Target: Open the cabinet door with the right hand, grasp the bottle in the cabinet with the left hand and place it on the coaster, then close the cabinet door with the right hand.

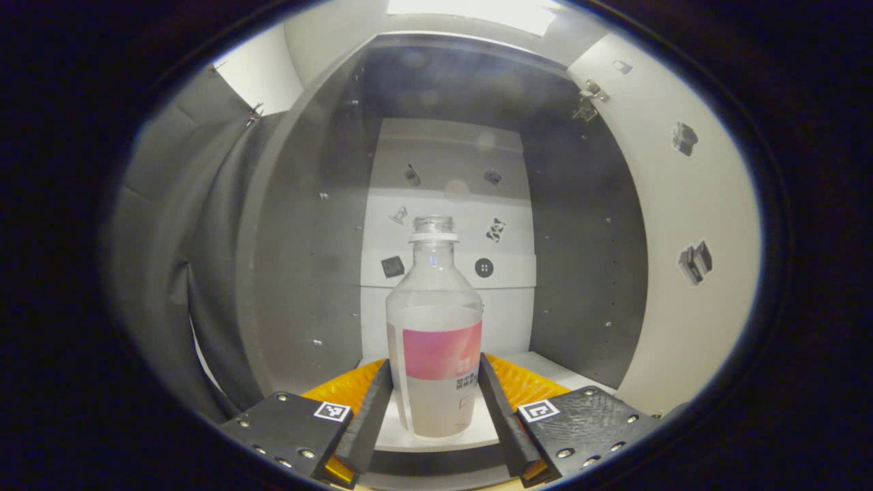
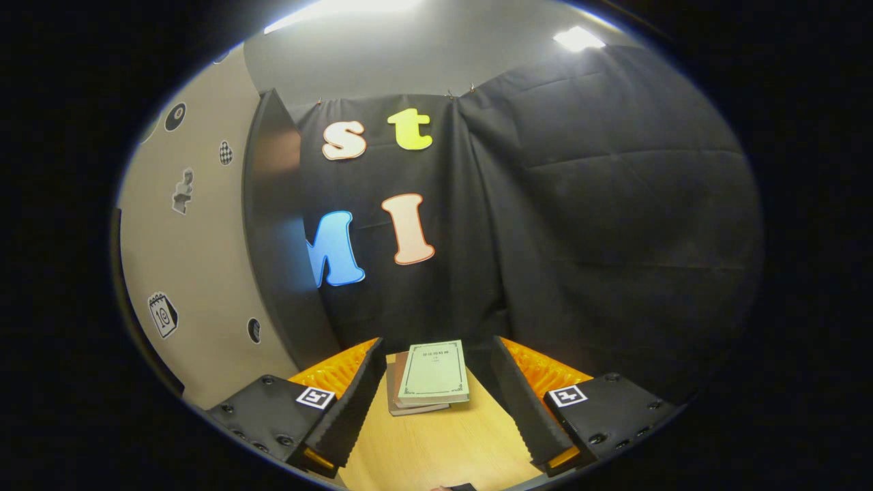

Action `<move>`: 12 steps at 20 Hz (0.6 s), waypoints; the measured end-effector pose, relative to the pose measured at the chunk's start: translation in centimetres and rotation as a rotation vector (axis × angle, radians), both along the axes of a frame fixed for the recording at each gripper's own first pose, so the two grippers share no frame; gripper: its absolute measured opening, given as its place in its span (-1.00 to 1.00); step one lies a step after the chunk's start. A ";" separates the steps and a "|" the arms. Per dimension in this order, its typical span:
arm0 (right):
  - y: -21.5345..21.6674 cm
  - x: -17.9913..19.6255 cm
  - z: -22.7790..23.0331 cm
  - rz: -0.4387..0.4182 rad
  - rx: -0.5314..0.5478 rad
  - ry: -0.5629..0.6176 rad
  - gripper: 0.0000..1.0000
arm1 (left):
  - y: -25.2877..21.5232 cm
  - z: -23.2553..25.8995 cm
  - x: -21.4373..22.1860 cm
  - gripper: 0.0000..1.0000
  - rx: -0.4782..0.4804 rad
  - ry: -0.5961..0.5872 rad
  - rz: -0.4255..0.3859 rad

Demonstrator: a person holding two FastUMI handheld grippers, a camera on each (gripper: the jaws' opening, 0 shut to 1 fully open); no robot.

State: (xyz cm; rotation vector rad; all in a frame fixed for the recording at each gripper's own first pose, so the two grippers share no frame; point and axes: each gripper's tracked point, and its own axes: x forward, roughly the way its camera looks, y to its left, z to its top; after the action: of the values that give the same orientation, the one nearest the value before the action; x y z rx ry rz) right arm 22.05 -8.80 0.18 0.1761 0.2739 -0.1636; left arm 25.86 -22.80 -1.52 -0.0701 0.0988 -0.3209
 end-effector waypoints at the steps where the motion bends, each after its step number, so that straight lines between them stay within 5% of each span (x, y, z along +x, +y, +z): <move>1: 0.1 0.2 -0.1 0.015 0.012 -0.004 0.95 | 0.8 0.6 -0.7 0.48 0.012 -0.011 0.018; 12: 1.3 1.2 -0.7 0.167 0.010 -0.035 0.95 | 11.1 1.7 -10.6 0.44 0.021 -0.028 0.207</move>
State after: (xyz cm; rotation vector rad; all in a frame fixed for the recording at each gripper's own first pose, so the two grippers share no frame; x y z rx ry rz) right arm 23.27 -7.47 -0.49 0.1653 0.2535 0.0062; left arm 15.22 -11.72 0.21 -0.0541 0.0664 -0.1137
